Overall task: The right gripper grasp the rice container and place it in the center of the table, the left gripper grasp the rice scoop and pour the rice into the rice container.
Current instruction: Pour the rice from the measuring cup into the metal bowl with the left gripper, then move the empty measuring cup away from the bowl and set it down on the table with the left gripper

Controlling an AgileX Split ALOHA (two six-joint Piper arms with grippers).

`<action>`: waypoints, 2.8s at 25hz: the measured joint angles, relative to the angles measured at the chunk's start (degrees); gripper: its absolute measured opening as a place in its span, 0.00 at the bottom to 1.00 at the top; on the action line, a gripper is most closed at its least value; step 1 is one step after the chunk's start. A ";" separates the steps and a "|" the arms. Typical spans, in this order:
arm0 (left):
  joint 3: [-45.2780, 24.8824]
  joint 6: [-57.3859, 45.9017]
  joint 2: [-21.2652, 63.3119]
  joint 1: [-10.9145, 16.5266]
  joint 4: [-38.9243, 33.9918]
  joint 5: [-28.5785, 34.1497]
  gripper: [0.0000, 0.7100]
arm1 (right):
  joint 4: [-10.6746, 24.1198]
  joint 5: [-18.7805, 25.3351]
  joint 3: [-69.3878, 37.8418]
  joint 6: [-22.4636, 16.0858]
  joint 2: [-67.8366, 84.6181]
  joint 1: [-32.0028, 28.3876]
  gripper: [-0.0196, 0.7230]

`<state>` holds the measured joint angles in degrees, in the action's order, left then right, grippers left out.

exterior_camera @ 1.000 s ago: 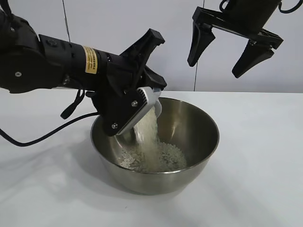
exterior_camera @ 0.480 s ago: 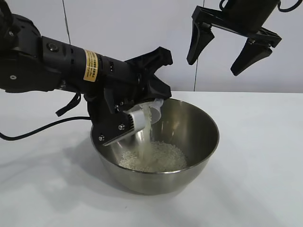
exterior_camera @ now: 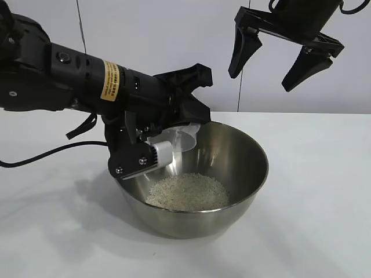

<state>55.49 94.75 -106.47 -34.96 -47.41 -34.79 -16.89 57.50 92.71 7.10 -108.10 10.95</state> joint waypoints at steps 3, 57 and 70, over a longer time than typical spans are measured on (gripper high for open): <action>0.00 -10.36 0.00 0.00 3.45 -6.50 0.01 | 0.00 -0.06 0.00 0.00 0.00 0.00 0.96; -22.20 -89.88 -12.22 23.07 39.23 -30.17 0.01 | 0.00 -1.79 0.00 0.00 0.00 0.00 0.96; -21.54 -88.61 -16.69 23.07 39.28 -30.54 0.13 | 0.00 -1.79 0.00 0.00 0.00 0.00 0.96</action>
<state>33.95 6.15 -123.15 -11.88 -8.13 -65.33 -16.89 55.71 92.71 7.10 -108.10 10.95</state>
